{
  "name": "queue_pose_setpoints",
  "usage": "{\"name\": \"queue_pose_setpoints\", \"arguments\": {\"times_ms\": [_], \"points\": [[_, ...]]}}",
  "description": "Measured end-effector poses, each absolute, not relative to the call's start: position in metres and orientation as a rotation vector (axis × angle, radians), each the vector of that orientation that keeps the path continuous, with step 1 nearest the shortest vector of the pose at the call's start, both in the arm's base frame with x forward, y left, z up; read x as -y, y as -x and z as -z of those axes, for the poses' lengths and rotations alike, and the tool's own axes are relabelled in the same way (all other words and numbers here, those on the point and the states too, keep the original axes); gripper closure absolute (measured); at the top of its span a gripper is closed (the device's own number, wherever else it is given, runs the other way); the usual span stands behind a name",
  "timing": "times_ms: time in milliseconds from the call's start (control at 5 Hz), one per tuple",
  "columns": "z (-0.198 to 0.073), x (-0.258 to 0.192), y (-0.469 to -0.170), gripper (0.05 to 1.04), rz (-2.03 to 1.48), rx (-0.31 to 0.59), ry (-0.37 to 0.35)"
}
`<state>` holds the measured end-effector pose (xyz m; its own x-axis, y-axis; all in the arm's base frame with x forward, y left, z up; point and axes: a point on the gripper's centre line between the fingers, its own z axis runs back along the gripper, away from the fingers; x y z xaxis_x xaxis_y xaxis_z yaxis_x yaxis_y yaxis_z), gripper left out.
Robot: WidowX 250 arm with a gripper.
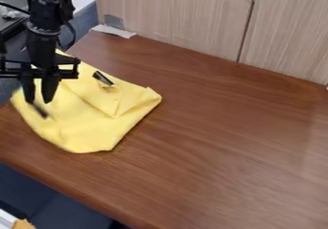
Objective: Unfold the cloth from top right to bottom left
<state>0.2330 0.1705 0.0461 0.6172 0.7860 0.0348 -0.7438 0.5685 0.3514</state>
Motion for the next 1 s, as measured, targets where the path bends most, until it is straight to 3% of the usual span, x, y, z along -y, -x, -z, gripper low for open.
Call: {"name": "queue_pose_setpoints", "arguments": {"times_ms": [200, 400, 600, 1000], "points": [[-0.048, -0.171, -0.235, 0.297, -0.9, -0.125, -0.354], [-0.05, -0.172, -0.239, 0.083, -0.887, -0.116, -0.362], [-0.055, -0.168, -0.25, 0.077, -0.803, -0.085, -0.399], [-0.067, -0.155, -0.279, 0.083, -0.741, -0.01, -0.362]]}}
